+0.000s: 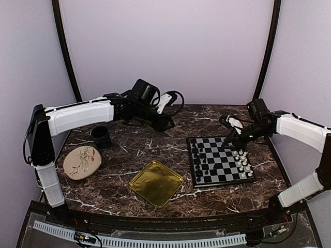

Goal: Set up the chess pieces on the board
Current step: Pick up the pawn from g8.

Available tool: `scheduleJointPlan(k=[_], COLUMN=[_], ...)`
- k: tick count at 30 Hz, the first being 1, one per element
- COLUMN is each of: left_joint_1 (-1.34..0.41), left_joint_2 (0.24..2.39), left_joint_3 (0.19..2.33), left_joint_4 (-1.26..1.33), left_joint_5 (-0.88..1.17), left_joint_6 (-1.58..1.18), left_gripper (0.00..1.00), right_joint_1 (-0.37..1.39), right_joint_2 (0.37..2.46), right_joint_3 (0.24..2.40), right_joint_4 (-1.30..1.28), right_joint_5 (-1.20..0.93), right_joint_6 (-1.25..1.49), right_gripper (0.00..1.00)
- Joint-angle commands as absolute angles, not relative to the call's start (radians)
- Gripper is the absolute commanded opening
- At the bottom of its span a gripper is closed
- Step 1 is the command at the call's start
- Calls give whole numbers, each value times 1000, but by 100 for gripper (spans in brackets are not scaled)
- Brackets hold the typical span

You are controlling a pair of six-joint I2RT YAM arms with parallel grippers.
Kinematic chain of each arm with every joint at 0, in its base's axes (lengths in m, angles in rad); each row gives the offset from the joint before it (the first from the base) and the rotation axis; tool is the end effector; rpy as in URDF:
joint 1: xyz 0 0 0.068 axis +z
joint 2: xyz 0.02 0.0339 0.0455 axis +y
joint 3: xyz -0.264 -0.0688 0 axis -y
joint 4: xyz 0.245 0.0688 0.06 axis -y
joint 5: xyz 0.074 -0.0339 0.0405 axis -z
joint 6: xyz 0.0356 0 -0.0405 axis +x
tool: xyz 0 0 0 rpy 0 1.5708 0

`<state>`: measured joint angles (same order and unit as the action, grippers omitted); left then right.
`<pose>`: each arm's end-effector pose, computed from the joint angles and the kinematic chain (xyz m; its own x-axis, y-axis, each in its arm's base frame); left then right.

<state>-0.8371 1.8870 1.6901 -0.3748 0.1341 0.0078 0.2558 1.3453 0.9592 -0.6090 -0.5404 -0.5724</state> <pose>0.2951 -0.3344 0.3162 -0.3560 0.4064 -0.8415 0.8141 0.5769 -0.0658 0.2541 0.0854 0.2465 -0.4179 -0.5894 -0.6914 -0.8497 0.5228 0.0679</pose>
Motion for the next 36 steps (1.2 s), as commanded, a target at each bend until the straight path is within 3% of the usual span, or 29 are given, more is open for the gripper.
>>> scheduleJointPlan(k=[1, 8, 18, 26, 36], left_joint_1=[-793, -747, -726, -710, -707], left_joint_2=[1762, 1736, 1767, 1766, 1757], left_joint_3=[1515, 1436, 1462, 1471, 1472], left_joint_4=[-341, -346, -365, -370, -374], left_joint_5=[101, 73, 174, 195, 203], left_joint_6=[-22, -51, -95, -107, -109], left_gripper=[42, 50, 51, 51, 51], right_joint_1=[342, 460, 518, 518, 530], right_joint_2=[1375, 1425, 1483, 1714, 2050], right_joint_3=[983, 963, 1018, 1333, 1676], right_joint_4=[-628, -634, -639, -637, -786], right_joint_5=[-433, -313, -245, -300, -344], right_joint_6=[-636, -681, -663, -522, -417], right_gripper=[36, 33, 29, 20, 17])
